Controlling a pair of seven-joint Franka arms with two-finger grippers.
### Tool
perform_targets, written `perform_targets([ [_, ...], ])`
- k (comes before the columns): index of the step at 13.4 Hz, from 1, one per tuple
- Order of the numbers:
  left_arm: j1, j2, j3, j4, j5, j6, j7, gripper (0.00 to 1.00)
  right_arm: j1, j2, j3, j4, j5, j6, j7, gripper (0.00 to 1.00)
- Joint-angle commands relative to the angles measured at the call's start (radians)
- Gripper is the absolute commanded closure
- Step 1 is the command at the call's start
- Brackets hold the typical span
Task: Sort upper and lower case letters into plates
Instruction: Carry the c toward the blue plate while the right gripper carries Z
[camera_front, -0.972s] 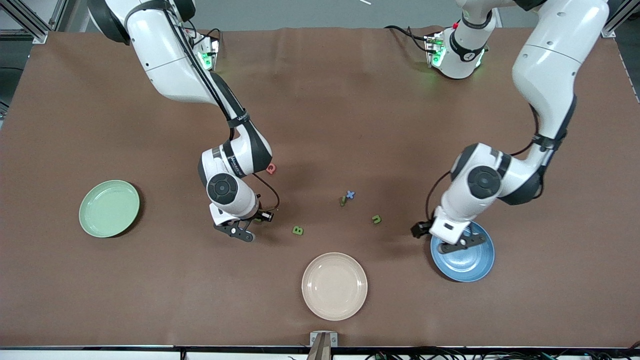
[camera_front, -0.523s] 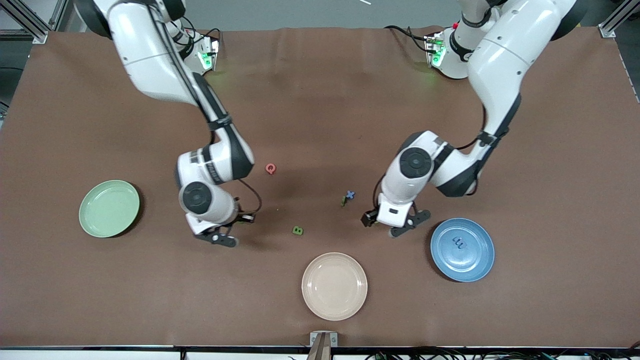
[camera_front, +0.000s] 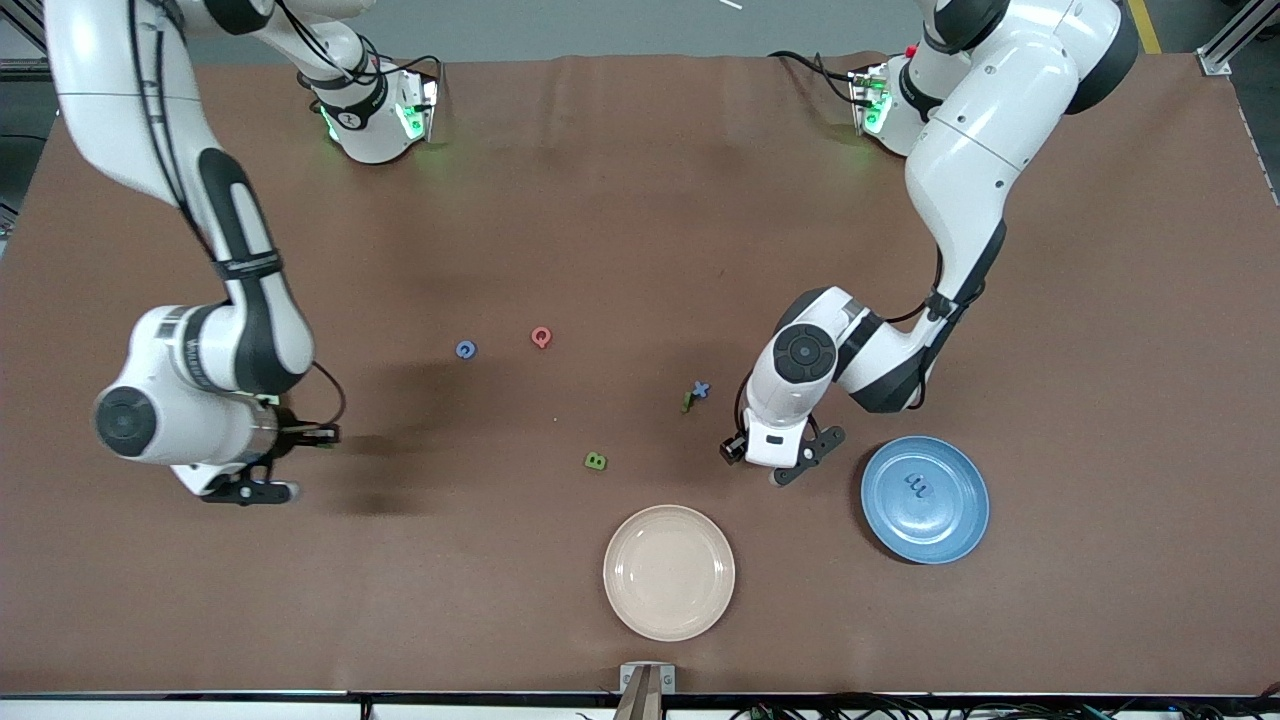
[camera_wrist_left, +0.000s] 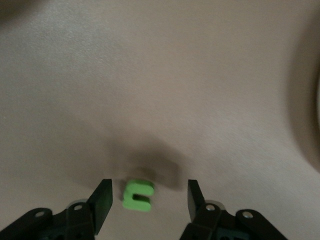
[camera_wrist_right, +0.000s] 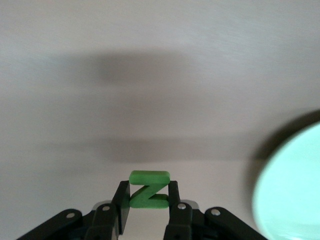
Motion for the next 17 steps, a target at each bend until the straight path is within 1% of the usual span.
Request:
perform_targets([
  [1,-0.022,0.018,0.008,0.025,0.009,-0.020,-0.019,0.35,-0.098,-0.065,0.023,-0.106,-0.006,0.027,-0.140,0.85],
  [3,-0.023,0.018,0.010,0.022,0.007,-0.020,-0.019,0.40,-0.138,-0.088,0.023,-0.160,-0.006,0.067,-0.204,0.84],
  [4,-0.023,0.018,0.010,0.020,0.006,-0.021,-0.020,0.47,-0.164,-0.089,0.023,-0.168,-0.006,0.071,-0.241,0.84],
  [6,-0.023,0.020,0.008,0.022,0.005,-0.042,-0.019,0.68,-0.212,-0.083,0.023,-0.169,-0.012,0.091,-0.315,0.84],
  [8,-0.022,0.012,0.008,0.022,0.012,-0.064,-0.013,0.98,-0.250,-0.077,0.023,-0.175,-0.023,0.136,-0.365,0.83],
  [10,0.000,-0.014,0.010,0.027,0.022,-0.110,-0.005,1.00,-0.270,-0.063,0.023,-0.178,-0.023,0.146,-0.389,0.83],
  [12,0.035,-0.052,0.010,0.027,0.021,-0.144,0.058,1.00,-0.274,-0.062,0.023,-0.229,-0.023,0.214,-0.395,0.82],
  [13,0.064,-0.072,0.011,0.027,0.022,-0.164,0.110,1.00,-0.271,-0.060,0.023,-0.250,-0.023,0.252,-0.395,0.81],
  [15,0.139,-0.082,0.011,0.036,0.024,-0.168,0.289,1.00,-0.269,-0.060,0.025,-0.254,-0.023,0.260,-0.395,0.78],
  [16,0.161,-0.082,0.013,0.045,0.024,-0.170,0.350,1.00,-0.267,-0.062,0.025,-0.254,-0.023,0.259,-0.395,0.69],
  [17,0.182,-0.080,0.013,0.054,0.024,-0.170,0.400,1.00,-0.267,-0.062,0.025,-0.252,-0.023,0.259,-0.395,0.48],
])
